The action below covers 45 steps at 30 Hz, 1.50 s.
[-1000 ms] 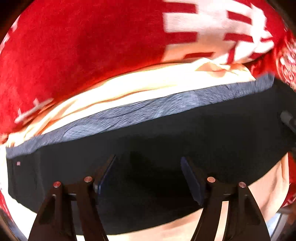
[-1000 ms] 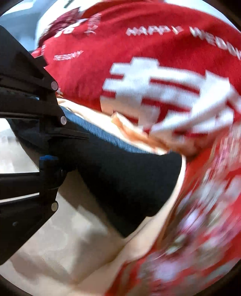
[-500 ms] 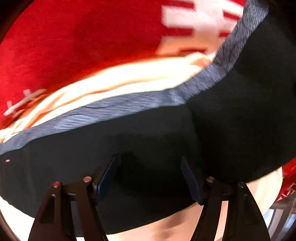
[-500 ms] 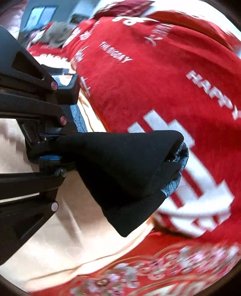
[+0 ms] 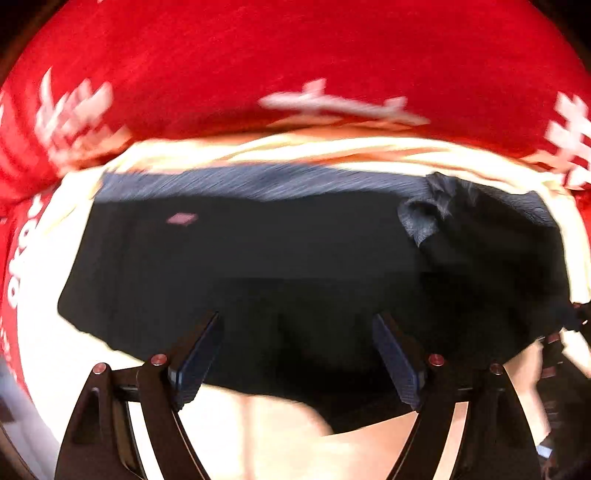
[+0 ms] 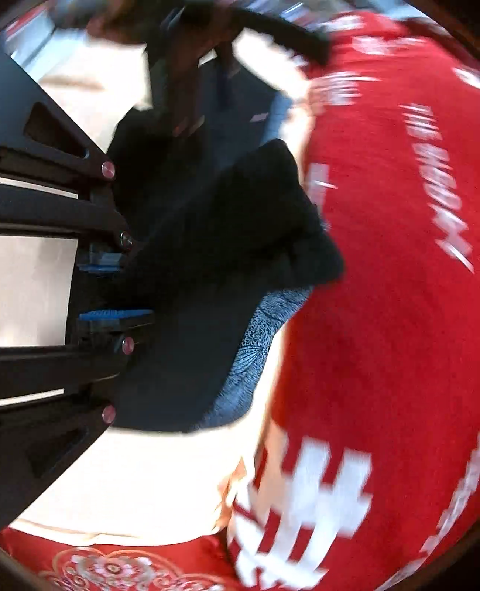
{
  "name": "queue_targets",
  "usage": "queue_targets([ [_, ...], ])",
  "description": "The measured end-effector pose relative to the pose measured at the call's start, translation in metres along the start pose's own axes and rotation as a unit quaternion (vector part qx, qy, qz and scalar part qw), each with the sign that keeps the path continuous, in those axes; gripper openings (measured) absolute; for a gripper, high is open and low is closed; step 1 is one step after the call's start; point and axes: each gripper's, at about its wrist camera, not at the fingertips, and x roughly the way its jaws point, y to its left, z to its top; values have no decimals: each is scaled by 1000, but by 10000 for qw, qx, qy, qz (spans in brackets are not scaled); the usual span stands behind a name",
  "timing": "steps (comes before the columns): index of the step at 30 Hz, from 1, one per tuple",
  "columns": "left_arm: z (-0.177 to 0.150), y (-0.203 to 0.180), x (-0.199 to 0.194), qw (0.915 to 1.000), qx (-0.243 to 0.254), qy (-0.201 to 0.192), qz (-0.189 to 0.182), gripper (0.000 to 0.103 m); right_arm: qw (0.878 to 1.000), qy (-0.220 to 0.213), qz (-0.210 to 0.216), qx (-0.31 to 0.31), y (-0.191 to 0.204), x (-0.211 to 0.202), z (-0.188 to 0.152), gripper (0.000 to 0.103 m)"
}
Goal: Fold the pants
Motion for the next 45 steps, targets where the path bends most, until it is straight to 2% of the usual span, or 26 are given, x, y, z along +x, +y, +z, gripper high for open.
queue_targets([
  [2, -3, 16, 2, 9999, -78, 37, 55, 83, 9964, 343, -539, -559, 31, 22, -5, 25],
  [3, -4, 23, 2, 9999, -110, 45, 50, 83, 9891, 469, -1003, -974, 50, 30, -11, 26],
  [4, -5, 27, 1, 9999, -136, 50, 15, 83, 9847, 481, -1204, -1169, 58, 30, -14, 27],
  [6, -2, 30, 3, 9998, -171, 74, -120, 83, 9835, 413, -1197, -1294, 69, 18, -19, 39],
  [9, 7, 35, -2, 9980, -258, 123, -570, 83, 9979, 441, -35, -483, 52, -9, -18, 47],
  [10, 10, 31, -6, 9968, -262, 116, -746, 83, 9963, 464, 702, 151, 34, -16, -18, 47],
  [11, 13, 25, -9, 9954, -235, 99, -926, 83, 9894, 486, 1167, 717, 18, -20, -19, 47],
  [12, 13, 19, -12, 9936, -170, 91, -1111, 83, 9782, 517, 1519, 1317, 5, -20, -18, 47],
  [13, 15, 10, -13, 9919, -98, 97, -1263, 83, 9577, 569, 1885, 2098, -20, -16, -23, 47],
  [14, 18, -3, -17, 9897, -22, 111, -1427, 83, 9434, 604, 2058, 2531, -31, -13, -27, 47],
  [15, 20, -17, -20, 9872, 59, 139, -1590, 83, 9152, 652, 2330, 3222, -52, -4, -36, 47],
  [17, 23, -39, -20, 9841, 264, 178, -1746, 83, 8716, 666, 2726, 4020, -72, 10, -46, 47],
  [18, 25, -51, -18, 9826, 449, 207, -1792, 83, 8419, 662, 2963, 4460, -83, 18, -55, 47],
  [20, 28, -72, -19, 9814, 695, 259, -1772, 83, 8071, 717, 3134, 4952, -93, 30, -67, 47],
  [22, 28, -89, -13, 9799, 869, 385, -1756, 71, 7852, 761, 3245, 5218, -96, 37, -77, 47],
  [24, 31, -97, 4, 9784, 940, 575, -1751, 47, 7732, 788, 3302, 5356, -92, 42, -82, 47],
  [28, 33, -101, 10, 9779, 860, 580, -1818, 40, 7543, 680, 3381, 5586, -96, 50, -88, 46],
  [29, 33, -103, 7, 9780, 869, 557, -1815, 40, 7516, 619, 3383, 5628, -100, 52, -87, 30],
  [30, 33, -106, 7, 9783, 887, 549, -1789, 40, 7547, 627, 3316, 5627, -101, 53, -86, 5],
  [31, 32, -107, 2, 9791, 927, 509, -1739, 40, 7589, 653, 3274, 5591, -104, 54, -83, 5],
  [35, 24, -97, -17, 9833, 1008, 150, -1510, 40, 8097, 401, 3253, 4867, -103, 27, -56, 5],
  [37, 16, -93, -10, 9860, 1037, 224, -1289, 43, 8245, 585, 3283, 4571, -89, 20, -53, 5],
  [40, 8, -88, 11, 9888, 860, 435, -1144, 50, 8344, 911, 3086, 4476, -74, 37, -62, 5],
  [42, 8, -85, 13, 9914, 753, 355, -1011, 65, 8335, 1107, 2939, 4546, -67, 52, -69, 5],
  [43, 9, -84, 11, 9918, 729, 299, -1009, 66, 8294, 1101, 2980, 4595, -66, 55, -69, 5],
  [45, 12, -83, 7, 9920, 722, 271, -1002, 66, 8374, 1164, 3013, 4409, -67, 51, -62, 7],
])
